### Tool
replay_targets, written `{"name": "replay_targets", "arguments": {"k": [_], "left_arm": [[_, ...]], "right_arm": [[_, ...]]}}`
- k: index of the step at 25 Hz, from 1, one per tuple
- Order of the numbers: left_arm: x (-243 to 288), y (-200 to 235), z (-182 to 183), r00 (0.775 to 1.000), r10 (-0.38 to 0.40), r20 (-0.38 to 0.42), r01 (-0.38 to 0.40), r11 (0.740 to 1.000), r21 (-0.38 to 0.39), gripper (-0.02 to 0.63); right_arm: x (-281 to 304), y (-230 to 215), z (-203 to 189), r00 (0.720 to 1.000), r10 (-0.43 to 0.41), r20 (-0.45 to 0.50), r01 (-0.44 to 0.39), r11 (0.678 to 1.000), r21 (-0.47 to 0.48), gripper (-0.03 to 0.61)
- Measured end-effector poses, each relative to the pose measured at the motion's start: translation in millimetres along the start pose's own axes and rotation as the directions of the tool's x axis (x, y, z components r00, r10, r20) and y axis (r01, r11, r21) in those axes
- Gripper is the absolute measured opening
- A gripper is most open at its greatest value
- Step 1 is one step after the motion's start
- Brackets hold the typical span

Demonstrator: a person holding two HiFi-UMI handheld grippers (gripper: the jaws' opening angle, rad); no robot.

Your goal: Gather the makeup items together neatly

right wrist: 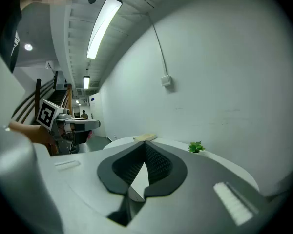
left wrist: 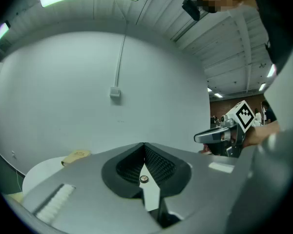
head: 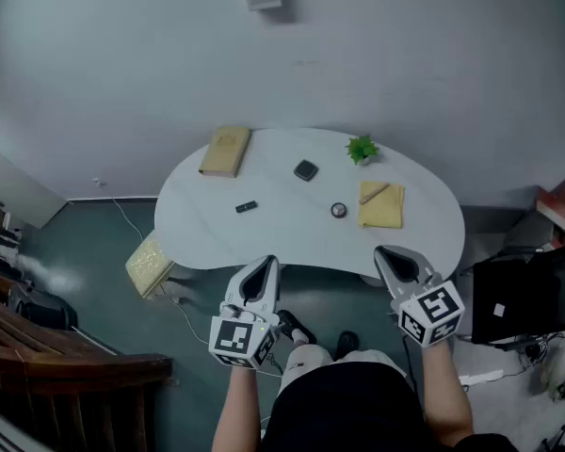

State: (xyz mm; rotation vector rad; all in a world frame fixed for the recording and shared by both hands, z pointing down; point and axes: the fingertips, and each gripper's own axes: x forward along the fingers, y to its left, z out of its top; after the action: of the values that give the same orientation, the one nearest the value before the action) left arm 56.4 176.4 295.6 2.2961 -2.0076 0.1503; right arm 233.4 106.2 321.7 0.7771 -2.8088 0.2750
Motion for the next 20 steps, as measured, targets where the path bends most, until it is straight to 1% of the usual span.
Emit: {"name": "replay_targets", "arguments": {"k": [10, 20], "left_arm": [[-5, -25, -3, 1.0, -0.013, -0.015, 0.013, 1.0, 0.005, 0.0], [-8, -19, -12, 0.999, -0.027, -0.031, 0.027, 1.0, -0.004, 0.0]], "right_arm": [[-17, 3, 0, 1.0, 0.008, 0.005, -0.007, 0.999, -0.034, 0.009], [-3, 16, -7, 1.0, 0.005, -0.017, -0.006, 0.998, -0.06, 0.011]]}}
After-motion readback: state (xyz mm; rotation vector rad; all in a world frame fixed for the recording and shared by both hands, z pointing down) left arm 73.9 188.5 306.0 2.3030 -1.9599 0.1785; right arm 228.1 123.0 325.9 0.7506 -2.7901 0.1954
